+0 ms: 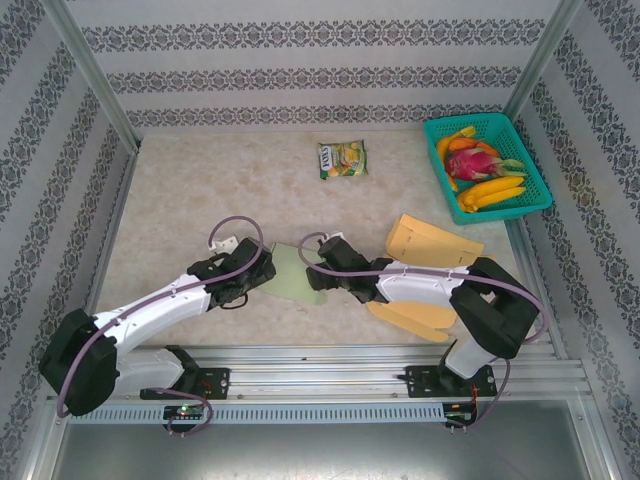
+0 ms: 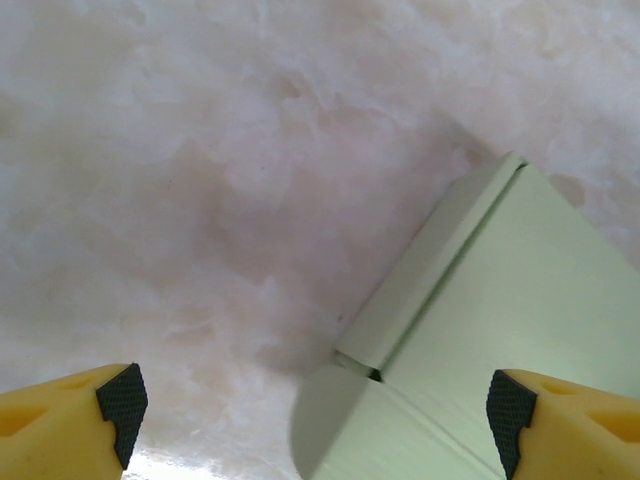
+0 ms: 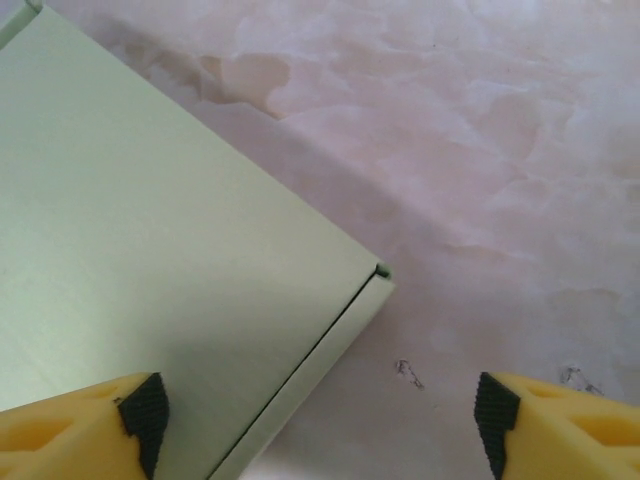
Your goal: Fold the paper box
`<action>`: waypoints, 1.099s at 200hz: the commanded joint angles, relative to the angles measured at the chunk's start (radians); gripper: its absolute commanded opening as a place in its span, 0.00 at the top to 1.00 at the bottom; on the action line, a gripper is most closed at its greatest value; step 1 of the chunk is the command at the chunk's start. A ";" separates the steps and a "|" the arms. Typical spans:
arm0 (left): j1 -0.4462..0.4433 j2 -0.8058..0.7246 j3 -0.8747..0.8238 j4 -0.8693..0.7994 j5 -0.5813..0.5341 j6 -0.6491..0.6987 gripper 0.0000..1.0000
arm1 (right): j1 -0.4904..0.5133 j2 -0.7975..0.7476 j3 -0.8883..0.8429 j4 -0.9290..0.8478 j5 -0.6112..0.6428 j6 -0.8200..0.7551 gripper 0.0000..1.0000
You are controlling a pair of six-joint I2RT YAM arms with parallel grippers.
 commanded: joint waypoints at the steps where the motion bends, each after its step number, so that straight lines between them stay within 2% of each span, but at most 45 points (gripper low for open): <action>1: -0.012 0.010 -0.008 0.040 -0.008 0.039 0.10 | -0.023 -0.040 -0.019 0.001 -0.049 -0.058 0.22; 77: -0.013 0.014 -0.033 0.161 0.115 -0.075 0.05 | -0.056 -0.036 -0.064 0.075 -0.093 -0.059 0.23; 126: -0.013 0.084 0.010 0.140 0.128 -0.073 0.04 | -0.082 -0.011 -0.098 0.123 -0.120 -0.048 0.24; 145: -0.013 0.112 0.034 0.126 0.145 -0.071 0.00 | -0.086 -0.007 -0.106 0.132 -0.116 -0.052 0.24; 220: -0.046 0.221 0.157 -0.006 0.177 -0.149 0.00 | -0.090 -0.021 -0.138 0.170 -0.125 -0.045 0.24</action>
